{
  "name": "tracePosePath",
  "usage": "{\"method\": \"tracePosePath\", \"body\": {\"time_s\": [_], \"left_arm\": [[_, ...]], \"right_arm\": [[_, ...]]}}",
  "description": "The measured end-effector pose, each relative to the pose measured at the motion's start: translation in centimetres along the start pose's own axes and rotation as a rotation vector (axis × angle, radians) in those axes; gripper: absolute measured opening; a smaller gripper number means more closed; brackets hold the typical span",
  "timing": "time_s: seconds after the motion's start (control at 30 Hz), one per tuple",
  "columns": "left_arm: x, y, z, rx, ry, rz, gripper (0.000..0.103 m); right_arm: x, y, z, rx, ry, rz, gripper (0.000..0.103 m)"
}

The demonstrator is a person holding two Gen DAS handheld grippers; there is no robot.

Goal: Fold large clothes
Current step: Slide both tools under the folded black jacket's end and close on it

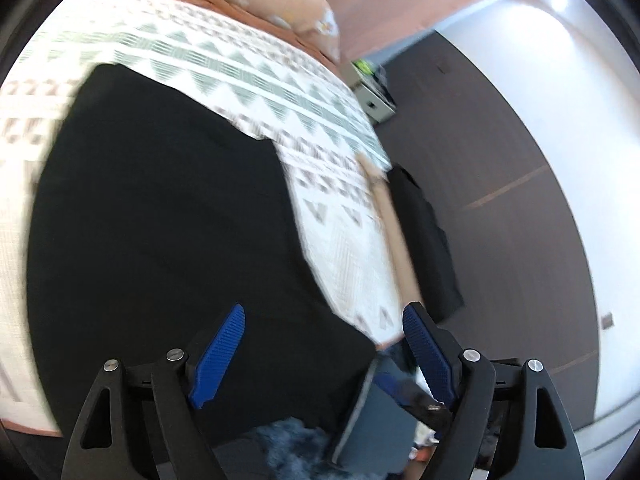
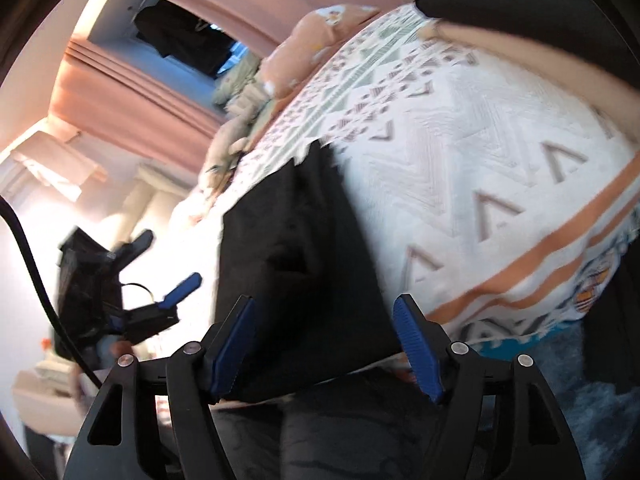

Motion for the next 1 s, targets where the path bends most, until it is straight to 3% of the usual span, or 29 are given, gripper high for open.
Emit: {"method": "tracePosePath", "body": {"time_s": [0.1,0.37,0.43,0.5,0.57,0.73,0.8,0.93,1.0], "left_arm": [[2.7,0.0,1.7,-0.036,-0.058,0.035,0.082],[9.1,1.3,4.9,-0.089,-0.209,0.088,0.082],[10.7,1.6,5.2,-0.09,-0.24,0.099,0.082],[11.8,1.9,5.4,-0.085,-0.258,0.109,0.082],[13.0,2.7,5.6,-0.075,-0.272,0.118,0.082],[14.5,4.9,5.5,-0.042,-0.296,0.136,0.079],[14.7,5.4,5.1,-0.025,-0.285,0.141,0.07],[14.2,6.3,4.1,0.019,-0.256,0.13,0.043],[13.8,6.7,3.7,0.027,-0.25,0.12,0.04]], "right_arm": [[1.2,-0.2,-1.1,0.002,0.025,0.027,0.087],[1.6,-1.3,-5.1,0.035,0.1,0.021,0.086],[1.6,-1.5,-5.6,0.033,0.112,0.022,0.073],[1.3,-1.7,-6.2,0.045,0.13,0.013,0.035],[1.1,-1.6,-6.3,0.049,0.12,0.011,0.02],[1.4,-0.9,-4.9,0.011,0.06,0.024,0.011],[0.8,-0.5,-4.4,0.001,0.051,0.012,0.011],[-2.1,0.7,-4.3,0.014,0.039,-0.057,0.01],[-3.7,1.2,-4.3,0.019,0.039,-0.089,0.009]]}}
Point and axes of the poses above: each gripper's, at about its wrist camera, not at the fingertips, and z roughly against the way its jaws point, x to its left, y to its underside, the point moved 8 cm from there along -z, roughly the way its jaws point, and after that the axes turned 5 degrees about x, right-handed, at the moved point
